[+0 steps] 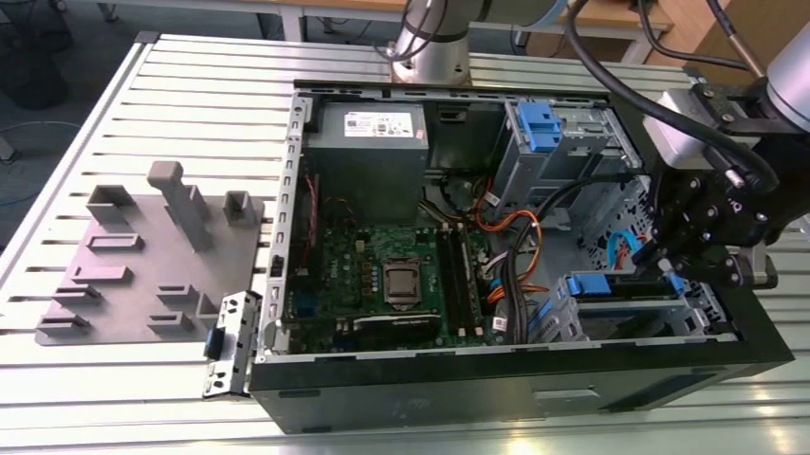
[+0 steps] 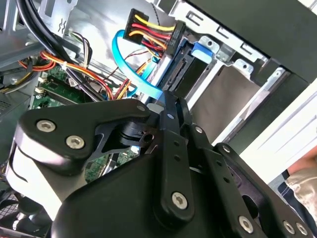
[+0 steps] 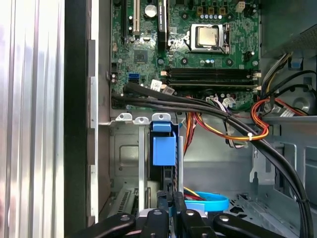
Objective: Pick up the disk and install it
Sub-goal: 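Insert the first disk wire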
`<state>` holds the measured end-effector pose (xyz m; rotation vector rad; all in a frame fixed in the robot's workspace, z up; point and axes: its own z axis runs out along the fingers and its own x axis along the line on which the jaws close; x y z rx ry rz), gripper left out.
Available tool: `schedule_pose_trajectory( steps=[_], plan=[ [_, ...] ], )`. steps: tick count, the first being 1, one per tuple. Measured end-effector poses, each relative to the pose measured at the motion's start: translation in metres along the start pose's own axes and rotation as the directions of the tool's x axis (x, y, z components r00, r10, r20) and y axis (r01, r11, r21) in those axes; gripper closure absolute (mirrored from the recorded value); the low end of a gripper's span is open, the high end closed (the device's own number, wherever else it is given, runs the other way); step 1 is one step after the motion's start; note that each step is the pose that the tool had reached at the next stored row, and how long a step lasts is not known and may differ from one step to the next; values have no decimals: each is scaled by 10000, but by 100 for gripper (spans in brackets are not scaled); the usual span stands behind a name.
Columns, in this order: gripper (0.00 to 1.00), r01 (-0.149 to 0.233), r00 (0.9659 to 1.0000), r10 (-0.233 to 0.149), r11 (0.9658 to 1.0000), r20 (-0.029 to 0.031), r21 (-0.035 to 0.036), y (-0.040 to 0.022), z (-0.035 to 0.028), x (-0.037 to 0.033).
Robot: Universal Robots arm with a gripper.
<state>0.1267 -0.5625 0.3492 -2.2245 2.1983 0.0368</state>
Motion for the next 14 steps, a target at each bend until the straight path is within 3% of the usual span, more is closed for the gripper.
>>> schedule_pose_trajectory(
  steps=[4,14],
  plan=[
    [84,37,10000,-37,10000,-4,72,20,40,0],
    [84,38,10000,-38,10000,-3,75,20,74,-45]
  ],
)
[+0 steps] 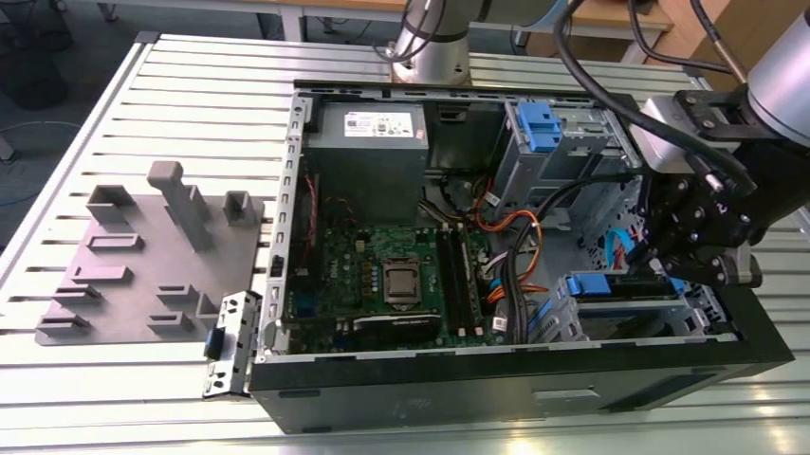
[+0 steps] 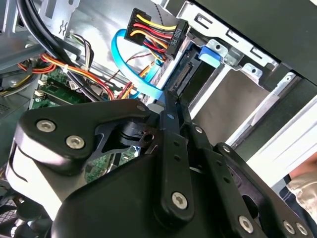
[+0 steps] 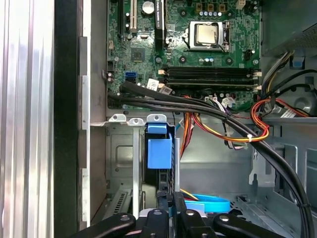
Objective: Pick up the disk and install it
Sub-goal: 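Insert the first disk wire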
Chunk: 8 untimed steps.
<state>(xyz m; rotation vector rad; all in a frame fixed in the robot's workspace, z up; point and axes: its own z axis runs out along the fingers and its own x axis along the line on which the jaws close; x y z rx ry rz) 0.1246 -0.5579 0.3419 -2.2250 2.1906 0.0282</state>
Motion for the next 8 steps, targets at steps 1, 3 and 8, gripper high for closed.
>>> schedule_pose_trajectory(
  steps=[1,3,8],
  plan=[
    [84,0,10000,0,10000,-1,0,0,5,0],
    [84,0,10000,0,10000,-3,0,0,6,0],
    [84,0,10000,0,10000,-1,0,0,21,0]
  ],
)
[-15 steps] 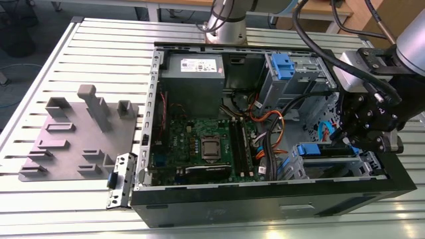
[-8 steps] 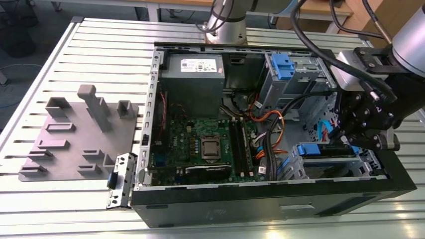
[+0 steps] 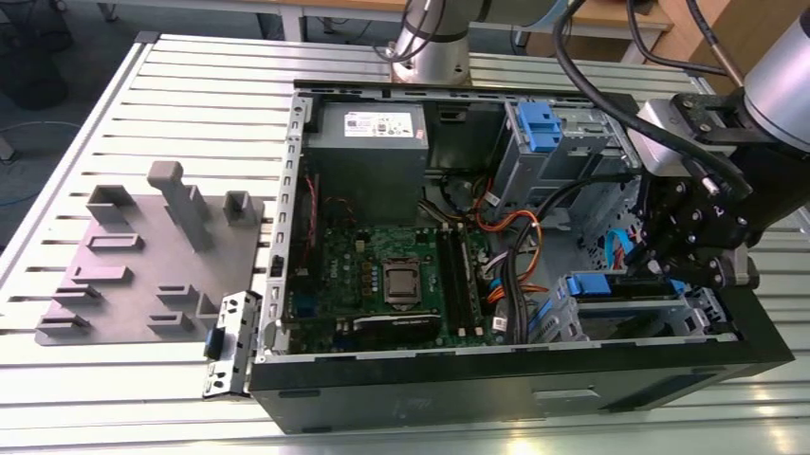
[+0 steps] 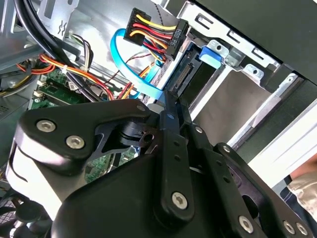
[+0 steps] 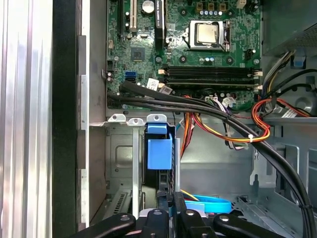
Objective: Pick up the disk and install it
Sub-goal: 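Insert the first disk wire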
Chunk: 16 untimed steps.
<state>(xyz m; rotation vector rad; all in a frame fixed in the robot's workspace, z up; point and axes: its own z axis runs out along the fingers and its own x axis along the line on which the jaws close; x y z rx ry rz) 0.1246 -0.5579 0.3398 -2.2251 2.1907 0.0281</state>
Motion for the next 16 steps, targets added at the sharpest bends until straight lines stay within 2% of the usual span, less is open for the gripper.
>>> schedule_pose_trajectory(
  steps=[16],
  plan=[
    [84,0,10000,0,10000,2,0,0,24,3]
  ],
)
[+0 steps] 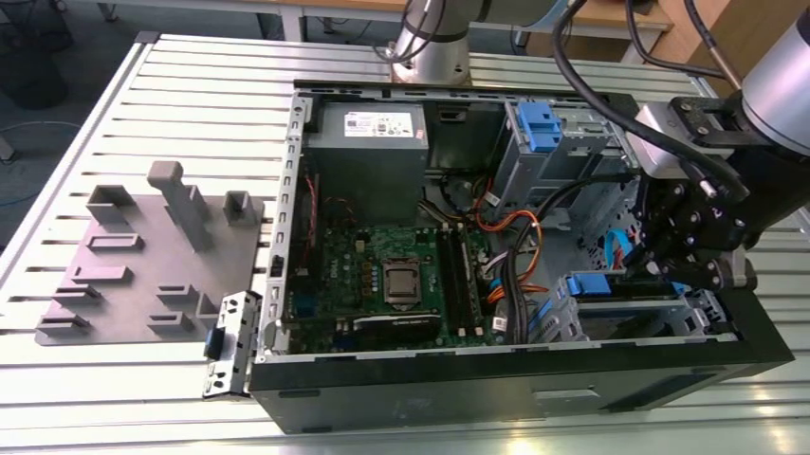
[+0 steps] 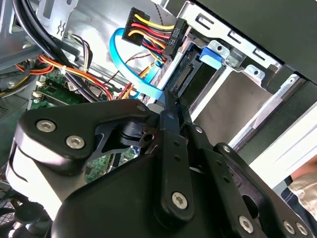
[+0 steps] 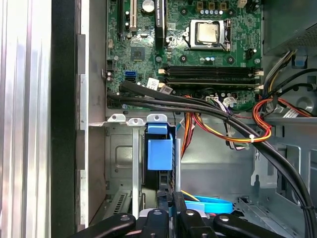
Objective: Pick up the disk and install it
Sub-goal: 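Insert the first disk wire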
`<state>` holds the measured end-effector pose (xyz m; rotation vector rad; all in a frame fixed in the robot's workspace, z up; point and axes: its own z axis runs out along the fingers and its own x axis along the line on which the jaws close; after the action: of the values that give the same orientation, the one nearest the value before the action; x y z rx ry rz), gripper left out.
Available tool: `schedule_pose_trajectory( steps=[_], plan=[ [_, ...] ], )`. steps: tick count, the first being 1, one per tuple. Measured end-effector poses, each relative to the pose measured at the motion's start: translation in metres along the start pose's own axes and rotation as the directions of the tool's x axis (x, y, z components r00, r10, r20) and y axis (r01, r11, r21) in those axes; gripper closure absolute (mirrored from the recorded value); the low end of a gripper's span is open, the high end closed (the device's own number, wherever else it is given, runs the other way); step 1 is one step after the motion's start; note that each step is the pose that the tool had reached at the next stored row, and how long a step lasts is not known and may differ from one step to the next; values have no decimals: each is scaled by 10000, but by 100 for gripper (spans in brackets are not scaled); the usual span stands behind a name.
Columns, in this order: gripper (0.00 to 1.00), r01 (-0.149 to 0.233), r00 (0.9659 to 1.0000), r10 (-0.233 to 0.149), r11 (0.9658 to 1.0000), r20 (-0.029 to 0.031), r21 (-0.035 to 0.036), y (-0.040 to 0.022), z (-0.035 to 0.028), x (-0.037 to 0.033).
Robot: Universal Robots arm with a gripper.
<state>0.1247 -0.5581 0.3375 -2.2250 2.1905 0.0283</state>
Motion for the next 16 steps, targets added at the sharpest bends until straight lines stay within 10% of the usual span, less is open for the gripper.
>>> schedule_pose_trajectory(
  steps=[16],
  plan=[
    [84,0,10000,0,10000,0,0,0,56,2]
  ],
)
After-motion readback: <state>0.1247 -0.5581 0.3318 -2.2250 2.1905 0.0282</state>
